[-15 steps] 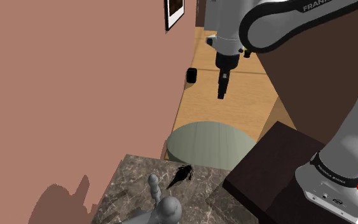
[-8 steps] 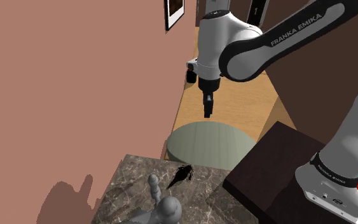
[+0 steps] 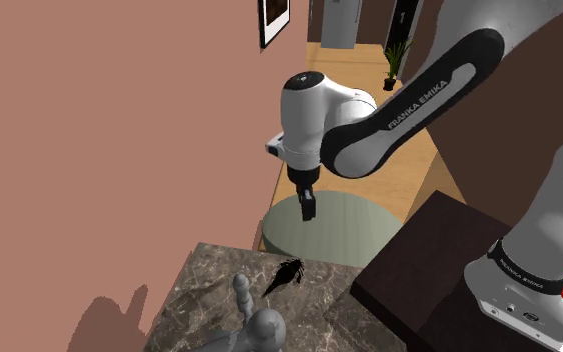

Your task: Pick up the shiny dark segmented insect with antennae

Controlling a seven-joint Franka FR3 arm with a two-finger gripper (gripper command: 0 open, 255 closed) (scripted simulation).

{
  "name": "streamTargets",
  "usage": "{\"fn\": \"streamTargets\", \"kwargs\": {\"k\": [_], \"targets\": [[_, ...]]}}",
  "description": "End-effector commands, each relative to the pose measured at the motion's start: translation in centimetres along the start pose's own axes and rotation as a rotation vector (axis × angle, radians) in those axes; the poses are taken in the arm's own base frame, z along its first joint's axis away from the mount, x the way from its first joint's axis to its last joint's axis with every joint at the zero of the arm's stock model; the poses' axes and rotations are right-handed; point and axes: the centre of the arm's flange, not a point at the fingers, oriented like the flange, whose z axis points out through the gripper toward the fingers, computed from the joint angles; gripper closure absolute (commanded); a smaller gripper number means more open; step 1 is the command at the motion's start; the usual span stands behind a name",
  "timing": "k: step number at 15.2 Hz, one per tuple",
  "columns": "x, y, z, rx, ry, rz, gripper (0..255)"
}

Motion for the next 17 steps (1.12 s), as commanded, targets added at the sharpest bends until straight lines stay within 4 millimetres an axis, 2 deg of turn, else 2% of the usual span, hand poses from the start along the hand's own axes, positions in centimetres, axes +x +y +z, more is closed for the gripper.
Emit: {"fn": "streamTargets", "kwargs": {"k": [1,13,17], "targets": [[1.4,-1.0,1.9,0.003,-0.002,-0.053,0],[8.4,-10.2,12.7,0.016,-0.016,-0.361,0],[8.6,-10.4,14.4,0.016,-0.016,-0.365,0]]}}
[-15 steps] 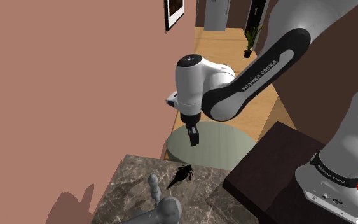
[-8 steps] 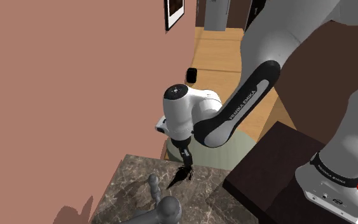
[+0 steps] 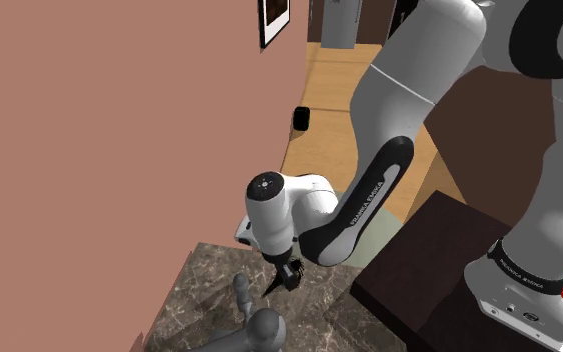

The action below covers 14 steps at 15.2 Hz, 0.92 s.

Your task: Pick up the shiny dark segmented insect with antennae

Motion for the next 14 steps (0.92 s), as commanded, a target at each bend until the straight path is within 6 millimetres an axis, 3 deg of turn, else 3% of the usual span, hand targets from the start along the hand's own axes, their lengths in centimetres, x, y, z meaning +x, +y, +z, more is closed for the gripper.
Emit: {"fn": "streamTargets", "kwargs": {"k": [1,4,6,7,14], "targets": [[0.1,0.0,1.1,0.000,0.000,-0.002,0],[0.2,0.0,3.0,0.000,0.000,-0.002,0],[0.2,-0.1,3.0,0.000,0.000,-0.002,0],[0.3,0.0,3.0,0.000,0.000,-0.002,255],[0.3,-0.1,3.0,0.000,0.000,-0.002,255]]}}
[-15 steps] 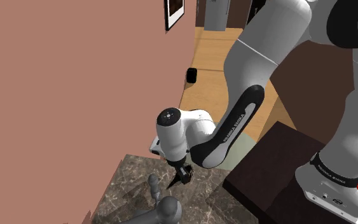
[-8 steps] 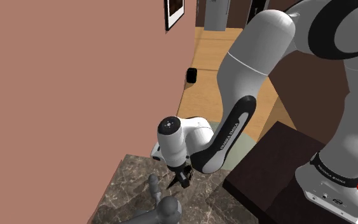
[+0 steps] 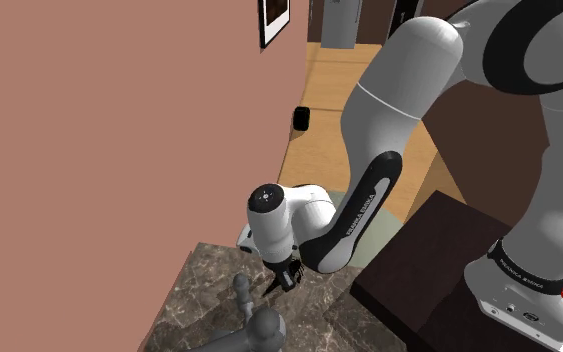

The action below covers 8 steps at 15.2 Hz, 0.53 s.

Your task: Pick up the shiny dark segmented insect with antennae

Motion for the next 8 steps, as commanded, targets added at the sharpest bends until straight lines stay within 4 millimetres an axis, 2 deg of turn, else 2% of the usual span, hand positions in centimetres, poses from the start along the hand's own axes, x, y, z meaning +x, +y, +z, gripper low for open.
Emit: {"fn": "streamTargets", "kwargs": {"k": [1,2,8], "targets": [[0.0,0.0,0.0,0.001,-0.001,0.000,255],[-0.1,0.0,0.0,0.001,-0.001,0.000,255],[-0.4,0.1,-3.1,0.001,-0.001,0.000,255]]}}
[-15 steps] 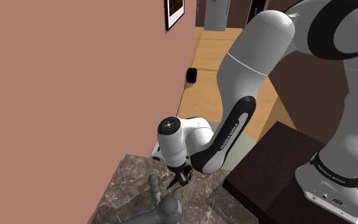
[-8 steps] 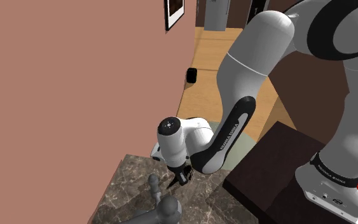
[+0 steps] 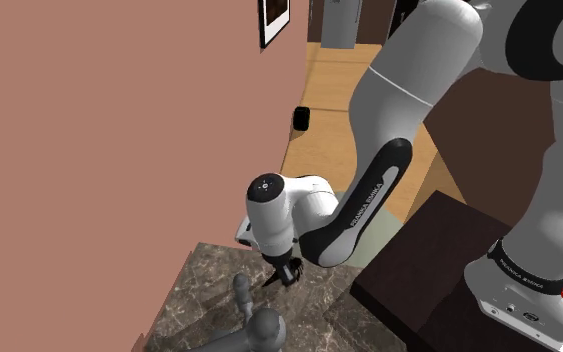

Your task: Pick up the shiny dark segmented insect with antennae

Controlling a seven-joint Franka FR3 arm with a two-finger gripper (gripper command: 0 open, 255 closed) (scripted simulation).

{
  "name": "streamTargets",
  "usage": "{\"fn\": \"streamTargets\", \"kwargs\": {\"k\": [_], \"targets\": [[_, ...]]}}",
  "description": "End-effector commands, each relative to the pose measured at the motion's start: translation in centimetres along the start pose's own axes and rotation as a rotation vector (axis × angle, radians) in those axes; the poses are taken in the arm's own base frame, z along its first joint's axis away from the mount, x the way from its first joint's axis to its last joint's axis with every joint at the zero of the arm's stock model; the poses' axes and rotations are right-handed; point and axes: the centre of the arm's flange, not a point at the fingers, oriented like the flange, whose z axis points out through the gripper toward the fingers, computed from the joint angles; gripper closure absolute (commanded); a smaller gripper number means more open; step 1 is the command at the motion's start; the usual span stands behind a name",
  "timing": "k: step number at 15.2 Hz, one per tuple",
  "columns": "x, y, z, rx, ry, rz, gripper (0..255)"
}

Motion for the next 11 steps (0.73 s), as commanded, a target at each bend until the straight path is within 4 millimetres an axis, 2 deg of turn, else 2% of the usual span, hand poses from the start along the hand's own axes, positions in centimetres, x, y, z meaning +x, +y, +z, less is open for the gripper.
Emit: {"fn": "streamTargets", "kwargs": {"k": [1,9,11], "targets": [[-0.1,0.0,-1.1,0.000,0.000,0.000,255],[-0.5,0.1,-5.3,0.000,0.000,0.000,255],[-0.5,0.1,-5.4,0.000,0.000,0.000,255]]}}
